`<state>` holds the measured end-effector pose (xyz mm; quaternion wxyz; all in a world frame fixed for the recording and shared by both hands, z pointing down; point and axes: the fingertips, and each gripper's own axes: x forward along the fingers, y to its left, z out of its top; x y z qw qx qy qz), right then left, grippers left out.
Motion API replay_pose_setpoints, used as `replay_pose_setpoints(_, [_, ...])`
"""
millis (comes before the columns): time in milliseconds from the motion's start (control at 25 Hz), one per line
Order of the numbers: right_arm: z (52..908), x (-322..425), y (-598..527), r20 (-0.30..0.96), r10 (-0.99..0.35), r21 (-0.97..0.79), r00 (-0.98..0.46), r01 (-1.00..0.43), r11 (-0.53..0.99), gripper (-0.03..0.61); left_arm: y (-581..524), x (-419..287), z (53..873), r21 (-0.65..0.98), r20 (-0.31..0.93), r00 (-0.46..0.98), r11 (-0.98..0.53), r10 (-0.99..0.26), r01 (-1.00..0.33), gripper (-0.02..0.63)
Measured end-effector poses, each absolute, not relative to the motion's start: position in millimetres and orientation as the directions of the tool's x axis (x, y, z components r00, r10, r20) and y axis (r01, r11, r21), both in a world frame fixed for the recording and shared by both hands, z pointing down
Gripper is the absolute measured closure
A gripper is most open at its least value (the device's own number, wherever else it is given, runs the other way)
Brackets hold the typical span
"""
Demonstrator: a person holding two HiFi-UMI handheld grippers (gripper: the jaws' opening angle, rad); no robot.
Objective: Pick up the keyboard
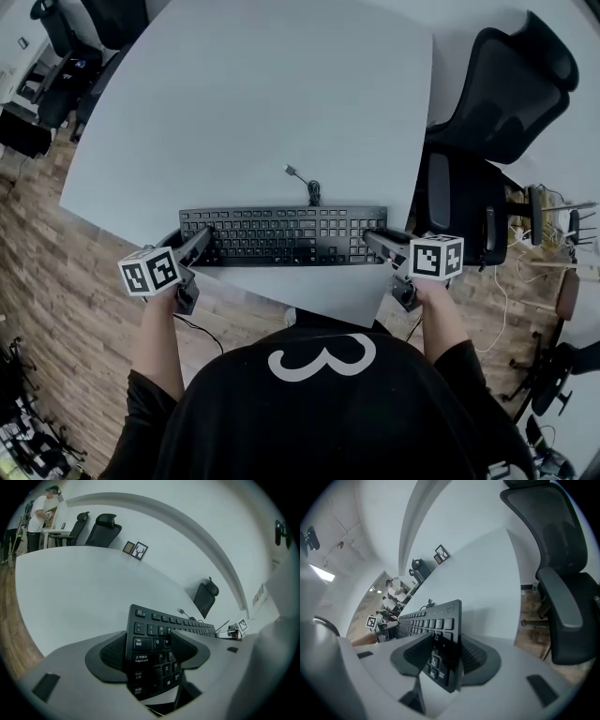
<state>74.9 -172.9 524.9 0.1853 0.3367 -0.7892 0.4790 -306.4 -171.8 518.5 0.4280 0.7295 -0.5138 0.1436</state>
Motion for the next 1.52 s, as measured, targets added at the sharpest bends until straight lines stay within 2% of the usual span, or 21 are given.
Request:
replay_pose_setpoints(320, [498,71,-173,0.547,-0.402,-0.627,-0.734,-0.678,0.384,0.405,-161,-310,491,0.474,0.614,0.415,-0.107,-0.671,-0.874,0.321])
replay_pose_setpoints(800, [401,75,-160,0.397,-0.514,-0.568,-0.760,-0.644,0.512,0.403,-136,-304,371,0.377,0.454,0.369,-0.201,-0.811,-0.904,0.324])
replay_pose_setpoints(1000, [449,75,-175,0.332,-0.553,-0.510,-0.764,-0.639,0.576,0.403,-146,-305,420,0.350,0.379,0.356,-0.224,-0.854,-0.910,0.324])
replay_pose_setpoints(1080, [478,75,-186,0.381,-0.545,-0.537,-0.747,-0.658,0.528,0.403,-165,-306,457,0.390,0.436,0.380,-0.209,-0.816,-0.896,0.324])
replay_pose_setpoints(1160, [502,81,-163,0.546,-0.472,-0.603,-0.693,-0.715,0.354,0.403,-161,-300,506,0.497,0.598,0.453,-0.137,-0.661,-0.857,0.324])
replay_pose_setpoints(1240, [508,82,-151,0.659,-0.391,-0.616,-0.642,-0.760,0.209,0.402,-160,-298,533,0.563,0.686,0.508,-0.062,-0.521,-0.824,0.324])
replay_pose_setpoints(1520, [512,77,-167,0.620,-0.426,-0.621,-0.659,-0.744,0.247,0.403,-173,-304,526,0.533,0.660,0.481,-0.091,-0.578,-0.841,0.324])
